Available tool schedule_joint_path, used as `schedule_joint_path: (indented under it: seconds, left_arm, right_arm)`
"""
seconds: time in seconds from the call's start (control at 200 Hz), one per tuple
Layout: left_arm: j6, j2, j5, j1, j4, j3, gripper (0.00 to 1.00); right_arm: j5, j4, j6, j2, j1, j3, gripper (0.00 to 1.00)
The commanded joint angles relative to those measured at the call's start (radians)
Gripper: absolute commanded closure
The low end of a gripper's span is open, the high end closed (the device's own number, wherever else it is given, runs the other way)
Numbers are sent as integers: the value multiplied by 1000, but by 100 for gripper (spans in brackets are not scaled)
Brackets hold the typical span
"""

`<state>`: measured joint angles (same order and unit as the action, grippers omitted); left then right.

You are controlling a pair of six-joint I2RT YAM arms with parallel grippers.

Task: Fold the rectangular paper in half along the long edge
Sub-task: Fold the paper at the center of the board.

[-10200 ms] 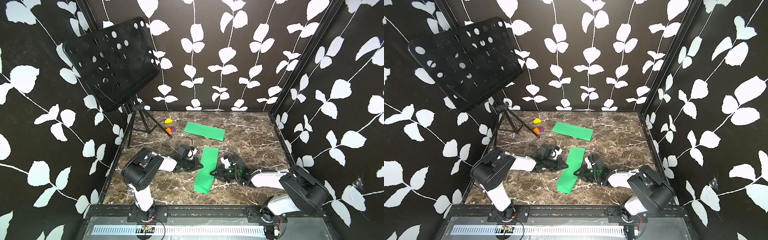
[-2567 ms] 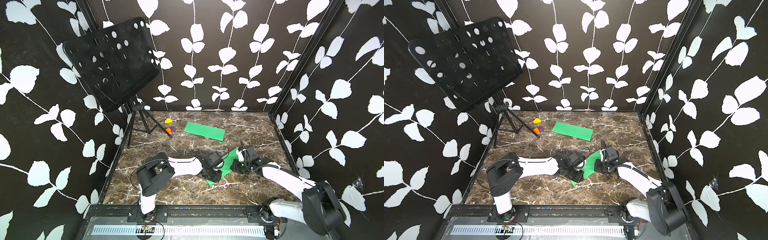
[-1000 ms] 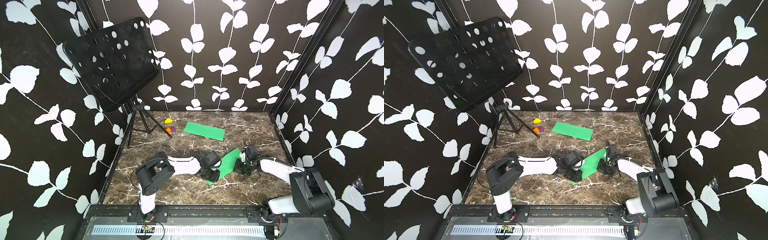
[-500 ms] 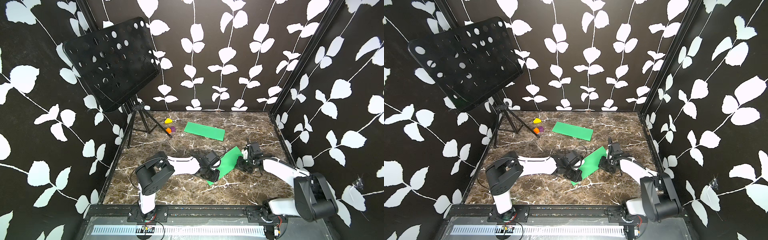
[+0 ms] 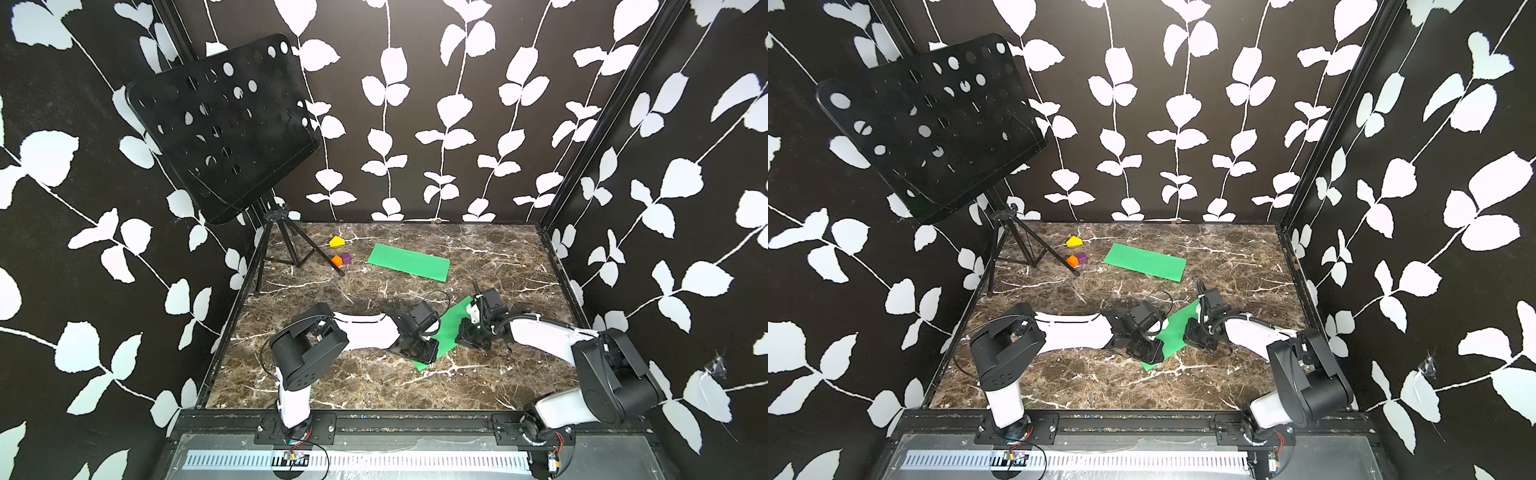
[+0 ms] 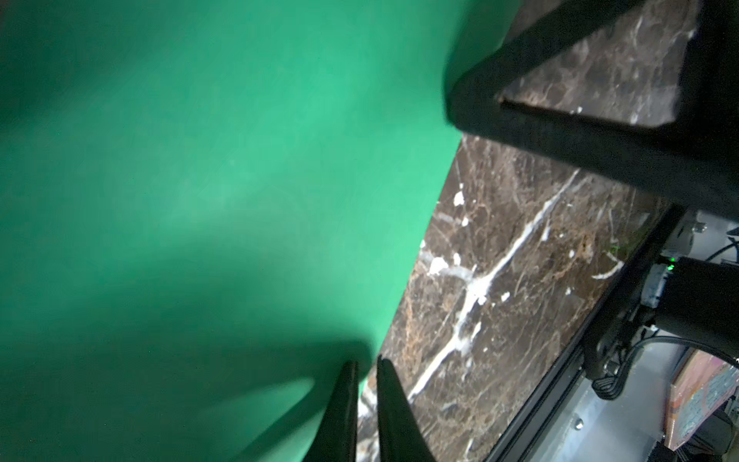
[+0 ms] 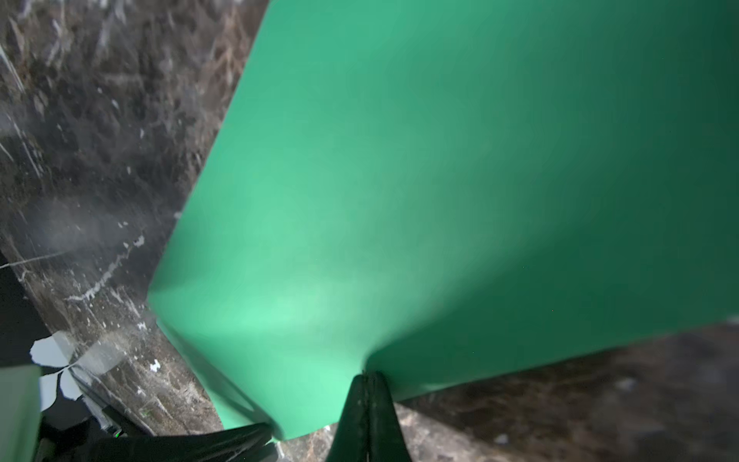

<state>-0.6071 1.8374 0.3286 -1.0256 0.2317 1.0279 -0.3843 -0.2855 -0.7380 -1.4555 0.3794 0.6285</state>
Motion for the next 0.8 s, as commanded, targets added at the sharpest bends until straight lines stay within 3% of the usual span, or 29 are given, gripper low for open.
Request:
schedule_joint_path:
  seconds: [0.0, 0.795]
  left_arm:
    - [-1, 14, -75, 12, 106, -53, 85]
    - [-11, -3, -82, 21, 93, -75, 85]
  right_arm:
    - [109, -57, 34, -14, -41, 4, 100]
    - [228, -164, 128, -108, -228, 143, 100]
